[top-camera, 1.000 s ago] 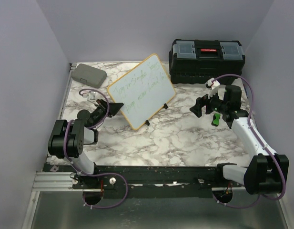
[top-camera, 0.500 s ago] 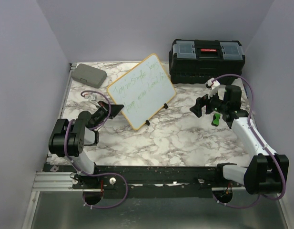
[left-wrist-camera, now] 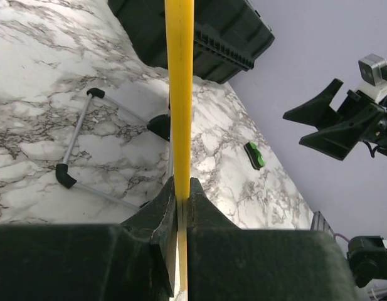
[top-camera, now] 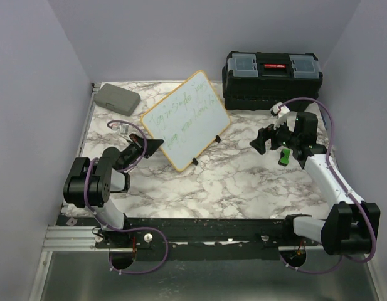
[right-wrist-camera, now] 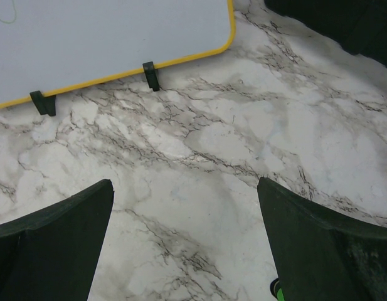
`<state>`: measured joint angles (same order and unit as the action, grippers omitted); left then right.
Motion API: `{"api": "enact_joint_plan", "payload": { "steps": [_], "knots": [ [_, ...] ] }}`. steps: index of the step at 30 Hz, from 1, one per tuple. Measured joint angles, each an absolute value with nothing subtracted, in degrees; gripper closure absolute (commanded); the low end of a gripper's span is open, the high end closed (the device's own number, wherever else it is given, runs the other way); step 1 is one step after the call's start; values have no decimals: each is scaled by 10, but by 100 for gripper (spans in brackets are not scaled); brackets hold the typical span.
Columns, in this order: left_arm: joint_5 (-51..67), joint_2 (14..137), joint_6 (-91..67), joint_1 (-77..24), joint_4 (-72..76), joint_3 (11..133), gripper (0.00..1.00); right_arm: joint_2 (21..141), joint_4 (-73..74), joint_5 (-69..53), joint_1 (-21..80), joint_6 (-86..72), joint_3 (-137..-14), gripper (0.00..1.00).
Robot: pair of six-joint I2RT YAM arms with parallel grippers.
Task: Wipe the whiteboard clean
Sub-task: Adjust the whiteboard at the center of the board.
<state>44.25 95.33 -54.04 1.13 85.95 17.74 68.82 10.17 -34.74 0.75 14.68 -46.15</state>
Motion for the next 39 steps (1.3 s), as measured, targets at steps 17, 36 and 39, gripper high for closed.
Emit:
{"api": "enact_joint_plan", "payload": {
  "steps": [17, 36, 39],
  "knots": [
    [502, 930, -558, 10, 859, 160, 100, 695, 102, -341, 8, 147, -462, 0],
    [510, 930, -583, -20, 859, 142, 57, 703, 104, -341, 7, 151, -462, 0],
    [507, 928, -586, -20, 859, 140, 42, 704, 104, -339, 6, 151, -462, 0]
  ]
}}
